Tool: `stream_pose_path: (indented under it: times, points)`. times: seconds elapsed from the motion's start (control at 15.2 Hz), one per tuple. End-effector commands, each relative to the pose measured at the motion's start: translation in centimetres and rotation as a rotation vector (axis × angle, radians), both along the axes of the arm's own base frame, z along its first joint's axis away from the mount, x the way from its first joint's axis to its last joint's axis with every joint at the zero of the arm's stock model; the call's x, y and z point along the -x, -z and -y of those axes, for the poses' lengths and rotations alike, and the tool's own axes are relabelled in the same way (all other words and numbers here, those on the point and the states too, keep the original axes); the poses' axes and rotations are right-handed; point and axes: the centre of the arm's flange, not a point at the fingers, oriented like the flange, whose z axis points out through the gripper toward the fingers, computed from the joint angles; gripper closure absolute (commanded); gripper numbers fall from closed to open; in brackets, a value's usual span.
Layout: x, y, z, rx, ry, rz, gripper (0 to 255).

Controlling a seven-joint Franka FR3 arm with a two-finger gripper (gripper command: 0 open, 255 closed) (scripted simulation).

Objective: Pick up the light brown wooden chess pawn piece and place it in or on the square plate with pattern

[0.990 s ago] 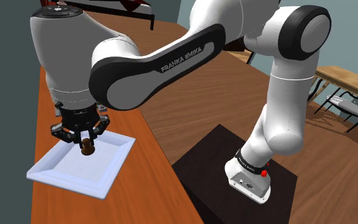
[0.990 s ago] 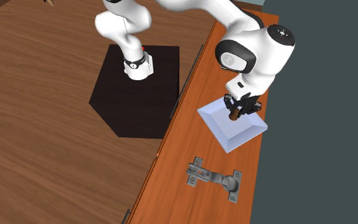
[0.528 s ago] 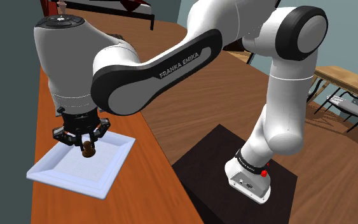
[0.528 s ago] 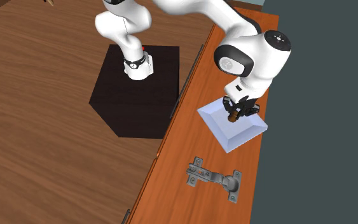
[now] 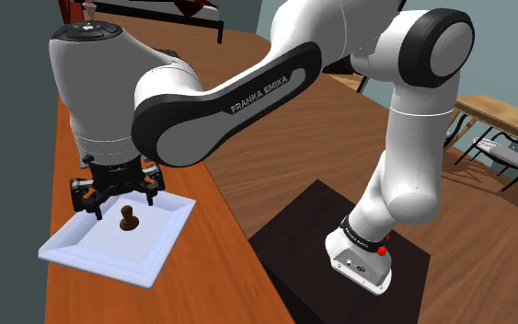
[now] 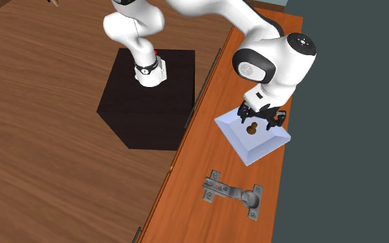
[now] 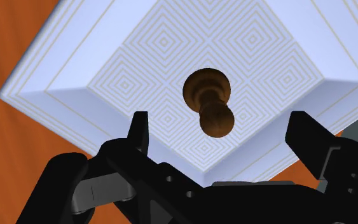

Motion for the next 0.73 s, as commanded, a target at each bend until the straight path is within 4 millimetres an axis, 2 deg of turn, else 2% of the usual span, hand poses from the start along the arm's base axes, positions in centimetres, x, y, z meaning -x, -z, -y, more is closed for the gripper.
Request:
stream_pose_path:
  times: [0.0, 0.2, 0.66]
  points:
    - [0.1, -1.3, 0.0, 0.0, 0.0, 0.0, 0]
    - [0.3, -5.0, -0.1, 0.0, 0.0, 0.0, 0]
    - [0.3, -5.0, -0.1, 0.0, 0.0, 0.0, 0]
